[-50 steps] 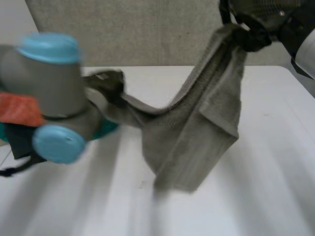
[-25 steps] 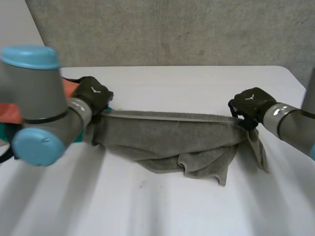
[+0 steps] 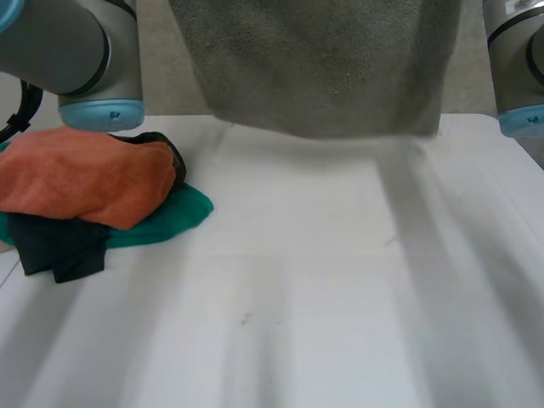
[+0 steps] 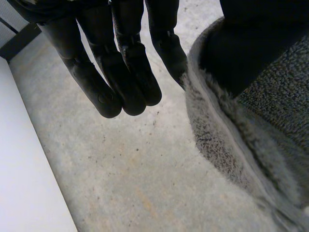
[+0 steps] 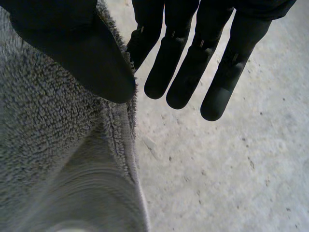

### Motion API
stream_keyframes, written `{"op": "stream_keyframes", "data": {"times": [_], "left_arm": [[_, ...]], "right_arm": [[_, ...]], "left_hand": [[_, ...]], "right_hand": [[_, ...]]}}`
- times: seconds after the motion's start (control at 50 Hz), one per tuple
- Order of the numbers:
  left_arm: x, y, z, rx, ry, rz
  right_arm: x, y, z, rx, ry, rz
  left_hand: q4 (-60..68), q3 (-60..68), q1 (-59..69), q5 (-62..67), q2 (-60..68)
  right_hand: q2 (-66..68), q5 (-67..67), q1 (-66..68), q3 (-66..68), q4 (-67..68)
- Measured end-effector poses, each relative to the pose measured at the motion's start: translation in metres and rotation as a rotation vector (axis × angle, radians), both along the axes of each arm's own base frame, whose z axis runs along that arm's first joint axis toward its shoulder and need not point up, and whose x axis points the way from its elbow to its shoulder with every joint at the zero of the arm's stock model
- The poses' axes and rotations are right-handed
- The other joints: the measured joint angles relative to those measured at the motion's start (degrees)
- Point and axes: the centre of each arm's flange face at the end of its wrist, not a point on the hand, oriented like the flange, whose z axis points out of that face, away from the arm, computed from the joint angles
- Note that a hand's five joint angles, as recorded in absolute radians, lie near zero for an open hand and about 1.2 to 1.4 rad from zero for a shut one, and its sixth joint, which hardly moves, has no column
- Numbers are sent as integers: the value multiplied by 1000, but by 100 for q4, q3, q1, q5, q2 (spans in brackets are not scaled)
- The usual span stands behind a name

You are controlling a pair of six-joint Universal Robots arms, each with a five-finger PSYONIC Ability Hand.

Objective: Fold the laundry.

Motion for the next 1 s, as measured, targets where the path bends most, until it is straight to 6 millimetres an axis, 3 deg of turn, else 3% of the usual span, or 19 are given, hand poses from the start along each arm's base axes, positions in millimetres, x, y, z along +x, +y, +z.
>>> {"op": "stream_keyframes", "data": {"times": [0.08,0.1,0.12,0.14,0.2,0.22,0.32,0.4,0.48,0.54,0.64,0.72,0.86,1.0], "left_arm": [[8,-1,-25,89,-41,7],[11,-1,-42,145,-65,6],[11,-1,-42,145,-65,6],[14,0,-72,241,-107,-4],[16,6,-116,376,-165,-32],[16,11,-144,461,-203,-54],[15,34,-221,683,-308,-123],[15,45,-254,781,-354,-142],[17,47,-264,822,-366,-132],[20,46,-261,832,-362,-116],[25,46,-246,823,-344,-100],[28,49,-233,808,-328,-99],[30,51,-224,797,-313,-104],[32,47,-221,791,-304,-98]], "right_arm": [[-3,3,-18,69,50,34],[-5,3,-33,122,79,51],[-5,3,-33,122,79,51],[-9,4,-59,212,122,79],[-15,9,-94,336,173,117],[-19,14,-121,426,203,144],[-29,32,-193,652,267,205],[-34,41,-232,767,295,223],[-36,45,-251,832,305,229],[-36,45,-260,882,295,232],[-40,43,-252,948,221,228],[-50,41,-235,1028,76,198],[-70,38,-218,1141,-166,115],[-82,34,-227,1233,-254,9]], "left_hand": [[0,2,0,0,2],[0,2,0,0,2],[0,2,0,0,2],[0,2,0,0,2],[0,2,0,0,3],[1,2,0,0,3],[1,3,0,0,3],[2,3,0,0,3],[2,3,0,0,3],[2,3,0,0,3],[2,3,0,0,3],[2,3,0,0,3],[2,3,0,0,3],[2,3,0,0,3]], "right_hand": [[0,4,0,0,0],[0,4,0,0,0],[0,4,0,0,0],[0,5,0,0,0],[0,5,0,0,0],[0,5,0,0,0],[0,5,0,1,0],[0,5,0,1,0],[-1,2,0,-1,-2],[-770,-873,-318,-823,-864],[-3719,-3883,-3350,-3766,-3773],[-4684,-5030,-4345,-4825,-4919],[-4785,-5260,-4489,-5090,-5114],[-4785,-5259,-4489,-5090,-5114]]}}
